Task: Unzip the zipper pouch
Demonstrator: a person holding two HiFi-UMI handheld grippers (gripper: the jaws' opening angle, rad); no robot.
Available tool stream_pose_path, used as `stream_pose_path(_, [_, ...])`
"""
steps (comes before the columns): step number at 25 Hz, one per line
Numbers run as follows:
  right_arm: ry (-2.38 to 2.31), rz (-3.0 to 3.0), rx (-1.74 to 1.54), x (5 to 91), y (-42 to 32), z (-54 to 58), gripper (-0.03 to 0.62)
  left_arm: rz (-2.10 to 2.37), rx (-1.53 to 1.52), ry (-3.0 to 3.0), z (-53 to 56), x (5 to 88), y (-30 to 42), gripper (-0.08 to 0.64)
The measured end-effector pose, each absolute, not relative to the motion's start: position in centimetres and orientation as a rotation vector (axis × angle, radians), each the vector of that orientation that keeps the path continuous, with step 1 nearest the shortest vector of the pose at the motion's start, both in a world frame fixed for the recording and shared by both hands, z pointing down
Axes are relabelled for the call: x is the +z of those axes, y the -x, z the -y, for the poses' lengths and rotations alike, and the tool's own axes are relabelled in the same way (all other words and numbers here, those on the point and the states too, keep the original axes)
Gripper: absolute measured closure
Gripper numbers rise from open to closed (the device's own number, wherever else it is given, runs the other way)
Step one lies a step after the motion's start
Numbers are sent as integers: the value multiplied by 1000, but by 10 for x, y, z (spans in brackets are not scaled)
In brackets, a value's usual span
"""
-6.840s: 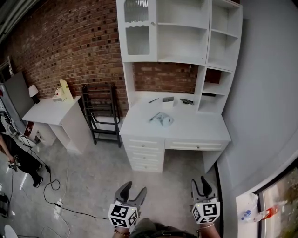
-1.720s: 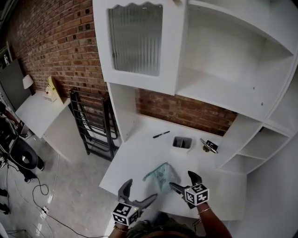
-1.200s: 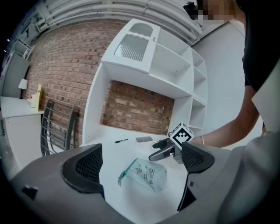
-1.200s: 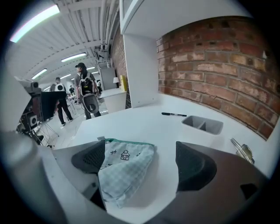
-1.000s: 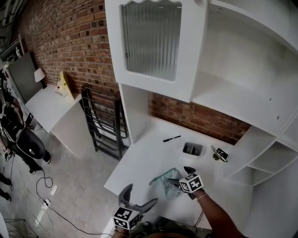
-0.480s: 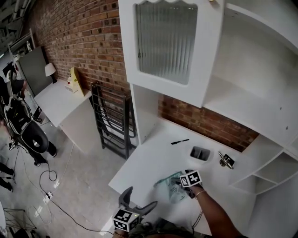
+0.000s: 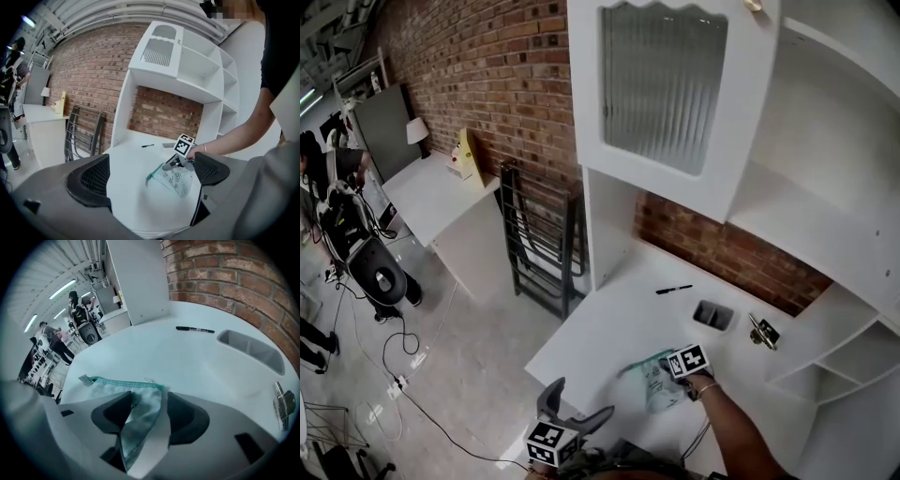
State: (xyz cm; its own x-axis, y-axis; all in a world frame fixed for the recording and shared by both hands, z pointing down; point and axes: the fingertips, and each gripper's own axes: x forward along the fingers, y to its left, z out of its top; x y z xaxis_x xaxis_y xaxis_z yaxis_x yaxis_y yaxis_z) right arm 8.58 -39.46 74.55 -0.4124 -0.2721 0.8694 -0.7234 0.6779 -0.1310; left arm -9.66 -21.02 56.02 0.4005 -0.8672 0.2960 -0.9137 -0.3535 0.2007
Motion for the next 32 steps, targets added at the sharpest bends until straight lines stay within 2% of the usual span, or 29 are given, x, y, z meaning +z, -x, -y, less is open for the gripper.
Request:
stream_pose_path(2, [-779, 1996, 677, 744, -88, 393, 442, 1537, 196, -2331, 211, 562, 94, -5])
stream_pose_path(4, [-787, 2029, 727, 738, -86, 389, 516, 1528, 196, -2335, 213, 563, 92, -5])
stream_pose_path(7, [-773, 2126, 711, 723, -79, 381, 552, 1509, 195, -2352, 217, 563, 89, -5])
stream_pose_path(24, [-754, 2525, 317, 615, -66, 308, 571, 1335, 164, -2402, 218, 566, 69, -3])
stream_pose_path(32, [-703, 2570, 125, 584, -55, 268, 571, 1234, 96, -2426, 214, 556, 62, 95])
